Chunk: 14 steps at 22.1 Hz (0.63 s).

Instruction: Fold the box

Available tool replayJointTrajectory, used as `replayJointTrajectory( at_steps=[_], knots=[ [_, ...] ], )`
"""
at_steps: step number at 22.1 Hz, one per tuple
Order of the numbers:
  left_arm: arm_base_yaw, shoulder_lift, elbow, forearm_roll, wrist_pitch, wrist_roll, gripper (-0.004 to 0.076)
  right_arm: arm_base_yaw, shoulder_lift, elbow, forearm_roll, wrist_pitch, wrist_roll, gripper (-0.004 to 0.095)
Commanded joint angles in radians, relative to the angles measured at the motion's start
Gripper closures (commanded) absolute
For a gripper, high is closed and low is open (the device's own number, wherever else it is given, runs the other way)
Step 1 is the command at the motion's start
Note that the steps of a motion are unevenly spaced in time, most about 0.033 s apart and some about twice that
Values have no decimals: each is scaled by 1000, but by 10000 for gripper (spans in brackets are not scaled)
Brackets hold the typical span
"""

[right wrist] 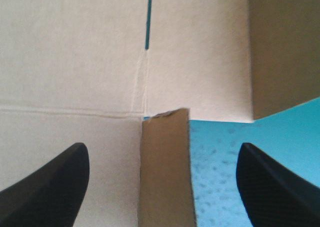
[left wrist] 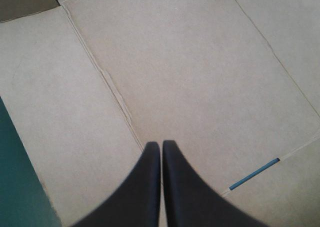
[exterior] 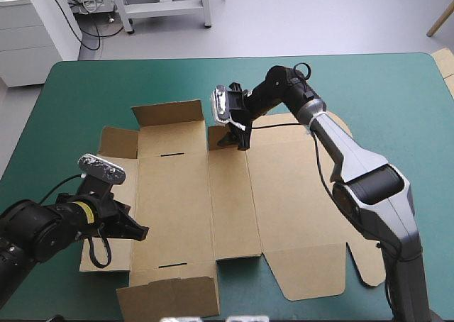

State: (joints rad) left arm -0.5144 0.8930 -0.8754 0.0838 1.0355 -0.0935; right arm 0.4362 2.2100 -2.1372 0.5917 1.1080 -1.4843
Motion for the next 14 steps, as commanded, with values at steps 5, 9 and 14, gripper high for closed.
replayJointTrajectory(
  at_steps=[5, 9, 14],
  knots=[
    [-6, -7, -32, 0, -26, -10, 731, -1, -239, -119, -153, 1, 526, 399],
    [-6, -7, -32, 2, -26, -3, 731, -1, -308, -121, -467, 61, 775, 663],
    [-6, -7, -32, 7, -36, 4, 731, -3, -359, -119, -883, 61, 1249, 927]
  ],
)
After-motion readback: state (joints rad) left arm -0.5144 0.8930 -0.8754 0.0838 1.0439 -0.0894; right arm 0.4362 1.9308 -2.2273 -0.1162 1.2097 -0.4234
